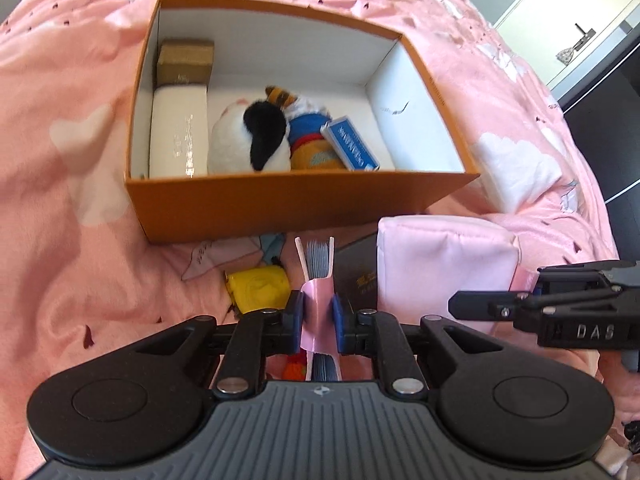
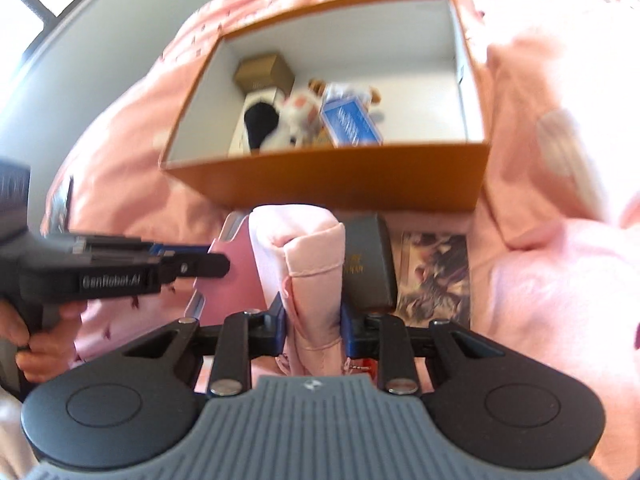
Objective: Organize objects
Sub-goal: 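Lift both pink items and carry them over the orange box with both tools, then lower the pink items into the box beside the plush toy with both tools, then open both tools and withdraw them from the box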
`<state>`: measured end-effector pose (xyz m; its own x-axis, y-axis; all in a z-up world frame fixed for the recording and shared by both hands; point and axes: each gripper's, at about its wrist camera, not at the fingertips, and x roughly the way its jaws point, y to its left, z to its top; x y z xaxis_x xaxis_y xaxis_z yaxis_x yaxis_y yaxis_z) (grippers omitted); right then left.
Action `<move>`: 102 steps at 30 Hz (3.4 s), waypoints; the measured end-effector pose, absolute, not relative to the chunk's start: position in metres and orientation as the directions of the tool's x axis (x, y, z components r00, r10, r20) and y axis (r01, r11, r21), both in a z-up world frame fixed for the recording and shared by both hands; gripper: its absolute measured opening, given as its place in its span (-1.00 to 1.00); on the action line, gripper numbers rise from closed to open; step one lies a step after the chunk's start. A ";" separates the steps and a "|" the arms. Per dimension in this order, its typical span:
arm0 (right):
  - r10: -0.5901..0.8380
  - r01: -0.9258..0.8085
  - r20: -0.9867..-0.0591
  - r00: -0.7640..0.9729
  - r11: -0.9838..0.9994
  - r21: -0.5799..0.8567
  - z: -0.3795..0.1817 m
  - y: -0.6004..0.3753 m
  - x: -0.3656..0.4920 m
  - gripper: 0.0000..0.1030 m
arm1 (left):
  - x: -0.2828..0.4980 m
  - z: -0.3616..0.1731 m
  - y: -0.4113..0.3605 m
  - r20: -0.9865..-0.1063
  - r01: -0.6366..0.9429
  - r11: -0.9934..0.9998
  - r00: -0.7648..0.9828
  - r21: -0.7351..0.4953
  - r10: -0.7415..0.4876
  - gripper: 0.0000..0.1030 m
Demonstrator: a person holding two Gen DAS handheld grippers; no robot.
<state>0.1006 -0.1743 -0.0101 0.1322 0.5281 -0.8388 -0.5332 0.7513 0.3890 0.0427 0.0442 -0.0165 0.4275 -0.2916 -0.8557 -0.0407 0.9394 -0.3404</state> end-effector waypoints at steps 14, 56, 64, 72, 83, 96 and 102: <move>0.605 -0.568 -0.723 0.333 0.741 0.358 0.078 -0.186 0.138 -0.49 | 0.067 0.065 0.059 -0.683 0.050 0.900 0.633 -0.433 -0.364 -0.67; 0.326 -0.492 -0.945 0.011 0.824 0.279 -0.036 -0.089 0.277 -0.46 | 0.167 -0.044 -0.003 -0.804 0.015 0.965 0.550 -0.261 -0.226 -0.71; 0.301 -0.491 -0.954 0.019 0.834 0.253 -0.050 -0.082 0.281 -0.40 | 0.171 -0.054 0.008 -0.807 -0.002 0.948 0.525 -0.319 -0.271 -0.65; 0.318 -0.503 -0.948 0.028 0.824 0.261 -0.045 -0.086 0.281 -0.26 | 0.161 -0.045 0.020 -0.779 0.003 0.932 0.549 -0.363 -0.305 -0.22; 0.358 -0.497 -0.933 0.023 0.815 0.300 -0.035 -0.094 0.276 -0.11 | 0.150 -0.027 0.041 -0.734 0.013 0.898 0.570 -0.440 -0.369 -0.37; 0.379 -0.509 -0.924 0.042 0.804 0.307 -0.027 -0.104 0.274 -0.13 | 0.144 -0.026 0.040 -0.737 0.012 0.905 0.576 -0.424 -0.353 -0.38; 0.352 -0.536 -0.931 0.091 0.806 0.252 -0.021 -0.106 0.269 -0.13 | 0.140 -0.021 0.041 -0.734 0.014 0.906 0.580 -0.424 -0.352 -0.38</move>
<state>0.2686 -0.1060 -0.0209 0.0915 0.3524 -0.9314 -0.5362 0.8056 0.2522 0.1403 0.0410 -0.0212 0.5804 -0.3523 -0.7342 0.0139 0.9057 -0.4236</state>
